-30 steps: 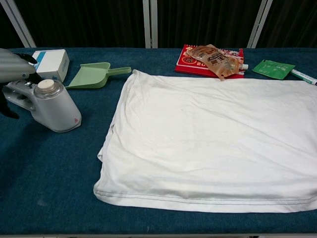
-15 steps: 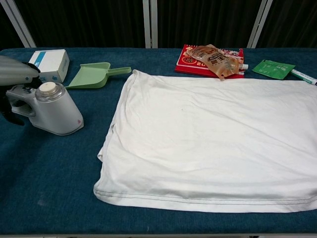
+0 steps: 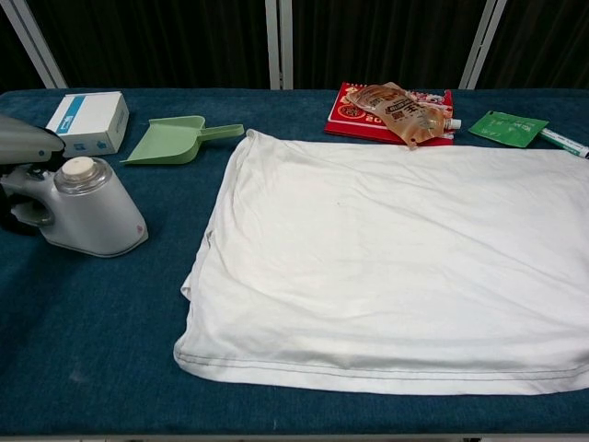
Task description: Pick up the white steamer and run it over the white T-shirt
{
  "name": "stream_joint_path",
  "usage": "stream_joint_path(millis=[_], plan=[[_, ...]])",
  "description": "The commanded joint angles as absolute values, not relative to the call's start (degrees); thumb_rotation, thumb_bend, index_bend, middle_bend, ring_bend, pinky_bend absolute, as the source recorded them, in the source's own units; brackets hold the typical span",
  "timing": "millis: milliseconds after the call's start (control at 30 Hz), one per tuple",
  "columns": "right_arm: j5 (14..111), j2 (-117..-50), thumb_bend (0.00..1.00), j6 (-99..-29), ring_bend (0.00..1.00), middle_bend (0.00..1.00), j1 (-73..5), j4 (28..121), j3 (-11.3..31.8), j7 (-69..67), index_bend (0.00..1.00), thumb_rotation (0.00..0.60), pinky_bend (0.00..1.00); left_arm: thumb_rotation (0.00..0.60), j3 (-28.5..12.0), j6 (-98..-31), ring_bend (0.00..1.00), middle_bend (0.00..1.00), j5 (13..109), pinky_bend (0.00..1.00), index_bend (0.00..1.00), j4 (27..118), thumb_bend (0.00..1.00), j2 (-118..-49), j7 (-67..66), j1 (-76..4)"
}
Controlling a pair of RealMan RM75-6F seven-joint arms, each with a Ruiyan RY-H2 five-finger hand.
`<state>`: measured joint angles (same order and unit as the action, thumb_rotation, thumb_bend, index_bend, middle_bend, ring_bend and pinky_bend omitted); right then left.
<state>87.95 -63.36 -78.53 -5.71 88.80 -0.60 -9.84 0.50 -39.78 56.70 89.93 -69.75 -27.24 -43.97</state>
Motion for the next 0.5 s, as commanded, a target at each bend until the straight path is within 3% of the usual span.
stream_joint_path(millis=[33,267,433,500], plan=[[87.9,-63.4,0.13,-78.5,0.00,0.02,-5.7,88.8,-0.6,-9.9,0.00,0.600,0.00,0.600,1.2,-39.8,0.58,0.76,56.0,0.00,0.67,90.3,0.14,-69.5,-27.3,-44.1],[88.0,-63.3,0.13,-78.8,0.00,0.02,-5.5,88.8,-0.6,-10.2,0.00,0.600,0.00,0.600,2.4,-40.1,0.61,0.76,56.4,0.04,0.67,91.7,0.26,-68.7,-25.9,-43.7],[88.2,-63.2,0.13,-79.0,0.00,0.02,-5.5,88.9,-0.7,-10.4,0.00,0.600,0.00,0.600,2.3,-41.1,0.63,0.79,58.5,0.43,0.69,92.1,0.36,-68.4,-23.4,-42.9],[88.3,-63.1,0.13,-79.0,0.00,0.02,-5.5,89.0,-0.7,-10.4,0.00,0.600,0.00,0.600,2.2,-41.3,0.65,0.81,59.7,0.51,0.70,92.2,0.39,-68.2,-22.0,-42.7]])
